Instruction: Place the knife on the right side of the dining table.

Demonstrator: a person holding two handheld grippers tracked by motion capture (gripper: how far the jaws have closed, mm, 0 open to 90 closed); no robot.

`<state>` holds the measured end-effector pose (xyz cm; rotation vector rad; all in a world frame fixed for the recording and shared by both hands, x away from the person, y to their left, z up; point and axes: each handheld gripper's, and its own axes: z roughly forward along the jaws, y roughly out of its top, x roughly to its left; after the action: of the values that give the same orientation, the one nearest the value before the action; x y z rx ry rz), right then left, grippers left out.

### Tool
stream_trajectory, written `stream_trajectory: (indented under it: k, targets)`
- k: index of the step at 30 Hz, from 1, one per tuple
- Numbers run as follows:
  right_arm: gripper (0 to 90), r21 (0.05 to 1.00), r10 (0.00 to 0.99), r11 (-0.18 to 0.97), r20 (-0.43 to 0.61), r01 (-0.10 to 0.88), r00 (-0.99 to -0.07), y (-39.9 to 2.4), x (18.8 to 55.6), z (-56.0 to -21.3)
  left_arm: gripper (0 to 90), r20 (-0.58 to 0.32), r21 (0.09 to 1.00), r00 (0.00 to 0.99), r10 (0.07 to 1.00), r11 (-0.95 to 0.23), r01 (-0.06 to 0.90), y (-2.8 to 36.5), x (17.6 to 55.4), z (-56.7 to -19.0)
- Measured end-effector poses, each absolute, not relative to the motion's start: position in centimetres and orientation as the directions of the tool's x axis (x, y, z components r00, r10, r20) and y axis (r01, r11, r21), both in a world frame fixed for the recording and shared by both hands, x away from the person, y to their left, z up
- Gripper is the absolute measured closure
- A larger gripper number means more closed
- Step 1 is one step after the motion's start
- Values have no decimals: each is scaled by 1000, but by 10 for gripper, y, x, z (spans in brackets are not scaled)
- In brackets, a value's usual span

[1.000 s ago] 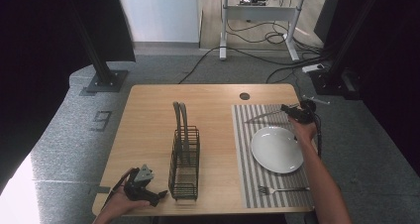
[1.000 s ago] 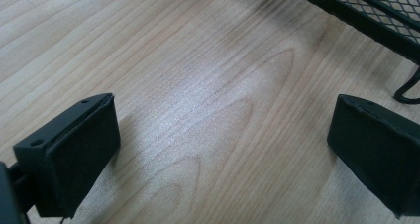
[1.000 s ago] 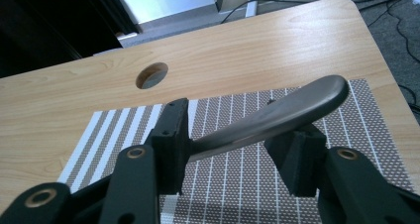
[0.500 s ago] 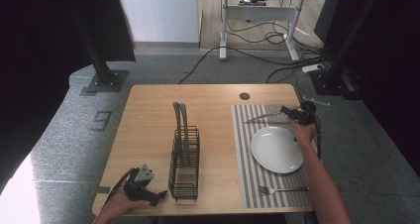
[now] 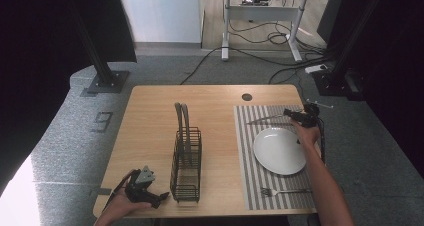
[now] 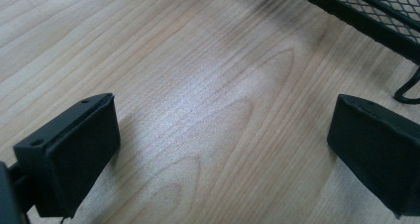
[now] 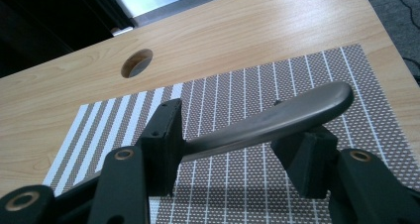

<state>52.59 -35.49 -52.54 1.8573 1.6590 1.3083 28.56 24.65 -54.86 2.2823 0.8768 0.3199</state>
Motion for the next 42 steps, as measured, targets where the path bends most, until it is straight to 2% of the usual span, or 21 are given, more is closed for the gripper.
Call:
stream_trajectory:
  k: [21, 30, 42]
  targets:
    - [396, 707, 906, -293, 420, 643, -49, -360, 529, -536, 0, -9, 661, 745, 667, -555, 505, 247, 286, -549]
    - [368, 656, 894, -327, 447, 680, -2, -363, 531, -542, 0, -8, 661, 745, 667, -555, 505, 247, 286, -549]
    - [358, 640, 894, -331, 449, 694, 13, -363, 533, -545, 0, -9, 661, 745, 667, -555, 505, 247, 286, -549]
